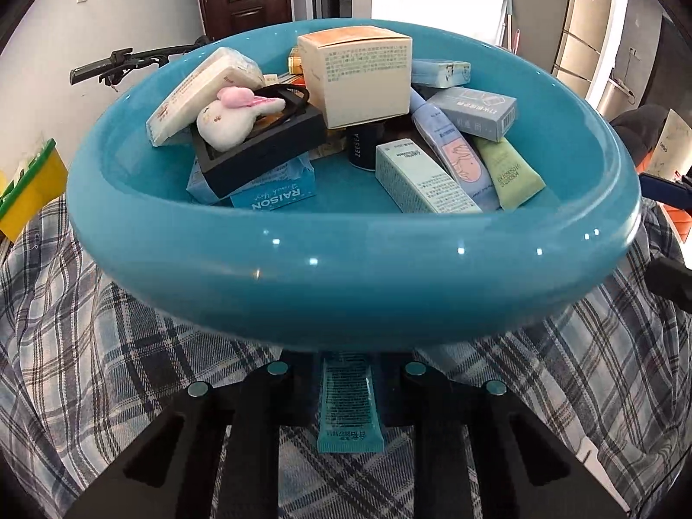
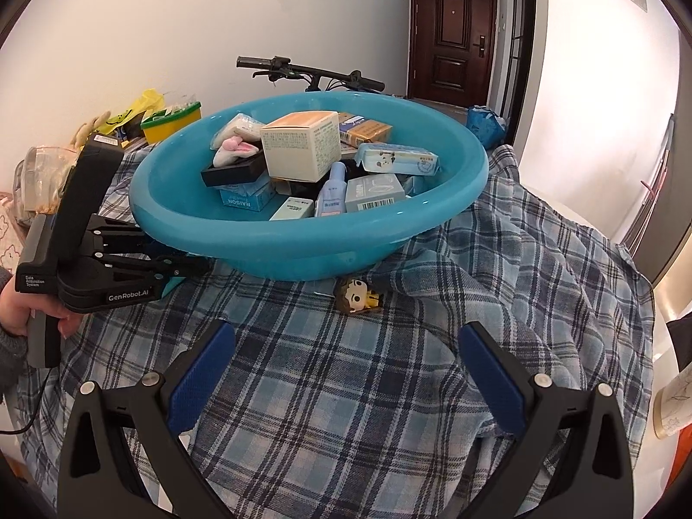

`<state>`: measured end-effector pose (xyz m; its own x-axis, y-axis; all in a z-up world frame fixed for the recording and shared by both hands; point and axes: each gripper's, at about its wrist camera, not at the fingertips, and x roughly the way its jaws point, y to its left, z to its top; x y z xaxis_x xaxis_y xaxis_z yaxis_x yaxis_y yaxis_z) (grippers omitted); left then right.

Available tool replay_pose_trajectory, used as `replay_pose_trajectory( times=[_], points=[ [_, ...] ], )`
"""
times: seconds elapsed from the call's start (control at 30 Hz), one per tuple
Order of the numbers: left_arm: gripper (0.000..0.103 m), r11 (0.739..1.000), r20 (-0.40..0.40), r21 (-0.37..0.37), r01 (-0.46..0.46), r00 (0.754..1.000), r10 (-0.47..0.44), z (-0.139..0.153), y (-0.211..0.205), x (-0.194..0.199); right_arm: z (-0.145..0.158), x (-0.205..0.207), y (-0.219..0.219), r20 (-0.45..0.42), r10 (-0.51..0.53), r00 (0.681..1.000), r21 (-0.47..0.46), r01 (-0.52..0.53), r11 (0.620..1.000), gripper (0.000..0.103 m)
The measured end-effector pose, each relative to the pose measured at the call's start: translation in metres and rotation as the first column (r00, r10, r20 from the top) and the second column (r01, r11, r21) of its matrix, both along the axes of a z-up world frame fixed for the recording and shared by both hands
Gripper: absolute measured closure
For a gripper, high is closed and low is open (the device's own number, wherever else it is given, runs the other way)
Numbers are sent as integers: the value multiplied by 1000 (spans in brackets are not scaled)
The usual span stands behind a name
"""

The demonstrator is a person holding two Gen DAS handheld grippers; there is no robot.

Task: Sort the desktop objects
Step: 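Grasp the small brown figurine with the right tool while the left tool holds the teal tube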

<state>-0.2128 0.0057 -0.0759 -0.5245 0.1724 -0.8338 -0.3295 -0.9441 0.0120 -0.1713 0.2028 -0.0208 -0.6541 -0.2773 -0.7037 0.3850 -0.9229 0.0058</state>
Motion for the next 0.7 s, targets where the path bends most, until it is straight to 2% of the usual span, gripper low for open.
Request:
replay_pose_trajectory(
  times=[0.3,0.37,0.4,0.47,0.5,0.6,0.7],
  points=[
    [82,997,18,12,78,997,-78,4,9,29,-5,-6,1,13,-6,1000,15,6,1000,1],
    [66,996,46,8,93,995,-93,1,12,29,-7,-9,0,20,-1,1000,17,1,1000,1],
    [51,996,50,15,85,995,-86,-1,12,27,-8,-12,-2,19,3,1000,19,-3,1000,1],
    [48,997,35,36,71,997,-72,-2,9,26,-9,-15,-5,12,12,1000,37,-13,999,1],
    [49,997,32,30,73,997,-74,-2,9,26,-10,-17,-6,11,22,1000,40,-22,999,1],
    [79,997,5,7,81,997,-81,-1,10,30,-12,-24,-9,19,49,999,24,-50,998,5],
    [82,995,-5,-24,95,995,-95,1,12,33,-14,-31,-8,8,70,997,-8,-70,997,14]
  ],
)
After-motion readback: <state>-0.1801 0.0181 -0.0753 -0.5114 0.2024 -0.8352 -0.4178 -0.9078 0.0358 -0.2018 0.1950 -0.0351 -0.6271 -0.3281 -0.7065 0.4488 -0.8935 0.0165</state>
